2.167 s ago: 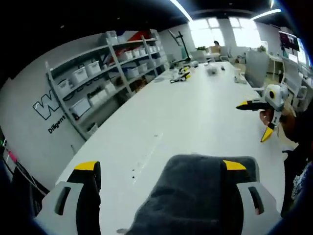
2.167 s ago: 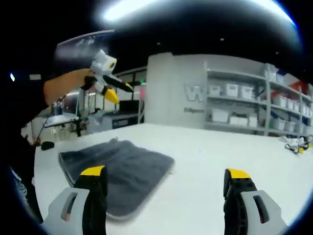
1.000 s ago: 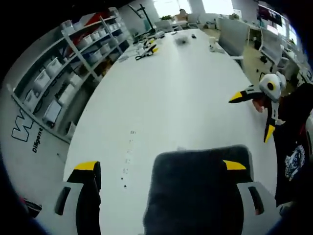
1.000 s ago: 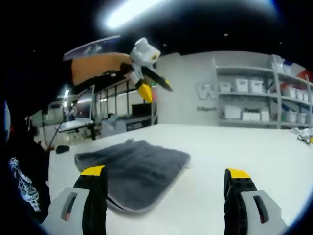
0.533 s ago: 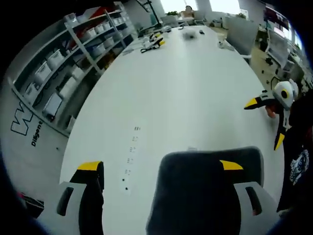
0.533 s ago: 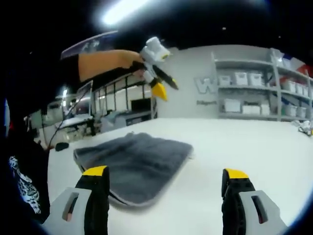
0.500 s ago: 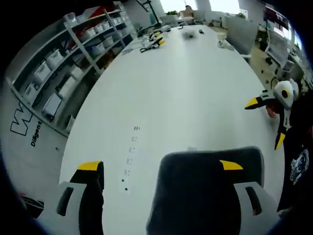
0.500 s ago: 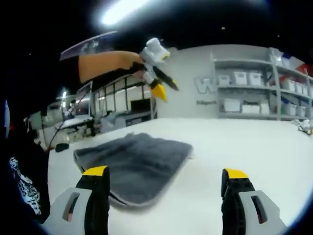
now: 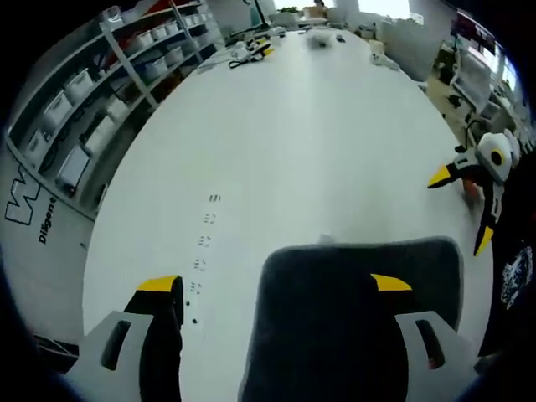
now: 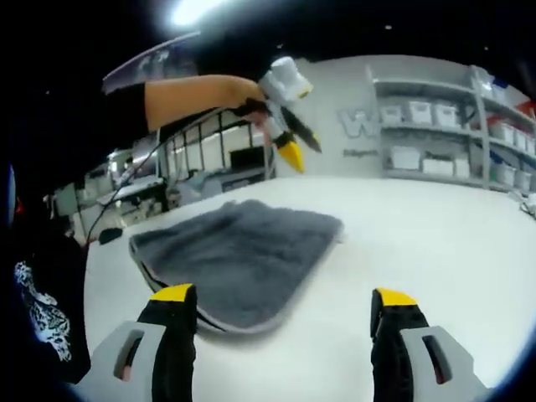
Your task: Open the folded towel by lifting each exposed corner and separating the folded layers until the towel lies flat within the target outline without major curled edges
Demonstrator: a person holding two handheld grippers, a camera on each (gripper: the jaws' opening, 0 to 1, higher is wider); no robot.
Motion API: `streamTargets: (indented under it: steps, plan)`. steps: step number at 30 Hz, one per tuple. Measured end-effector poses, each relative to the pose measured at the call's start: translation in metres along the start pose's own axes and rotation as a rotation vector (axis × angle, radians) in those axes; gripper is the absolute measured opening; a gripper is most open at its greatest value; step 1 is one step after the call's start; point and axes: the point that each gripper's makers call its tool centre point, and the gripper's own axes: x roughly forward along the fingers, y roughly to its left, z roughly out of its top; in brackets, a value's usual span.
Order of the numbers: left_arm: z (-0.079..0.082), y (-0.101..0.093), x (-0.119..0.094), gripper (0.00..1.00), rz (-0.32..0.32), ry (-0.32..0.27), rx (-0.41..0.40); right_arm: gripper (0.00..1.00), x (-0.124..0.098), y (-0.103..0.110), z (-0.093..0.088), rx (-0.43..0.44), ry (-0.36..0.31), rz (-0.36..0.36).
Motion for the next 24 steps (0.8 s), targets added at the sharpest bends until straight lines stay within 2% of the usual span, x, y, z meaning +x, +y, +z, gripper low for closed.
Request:
streamTargets:
  steps: [4, 7, 9, 15, 24]
  plan:
    - [0.001, 0.003, 0.008, 0.85, -0.009, -0.005, -0.019, 0.83, -0.001, 0.001, -0.004, 0.007, 0.007, 0.013]
    - [-0.001, 0.003, 0.014, 0.78, -0.017, 0.014, -0.018, 0.80, 0.000, 0.005, -0.007, -0.001, 0.012, 0.030]
    - [-0.001, 0.006, 0.017, 0.79, -0.024, 0.018, -0.020, 0.79, 0.001, 0.011, -0.010, -0.025, 0.020, 0.055]
    - [-0.001, -0.002, 0.034, 0.77, -0.033, 0.036, 0.006, 0.75, 0.003, 0.024, -0.013, -0.058, 0.028, 0.092]
    - [-0.008, -0.003, 0.040, 0.76, -0.039, 0.061, 0.006, 0.74, 0.002, 0.022, -0.011, -0.043, 0.018, 0.096]
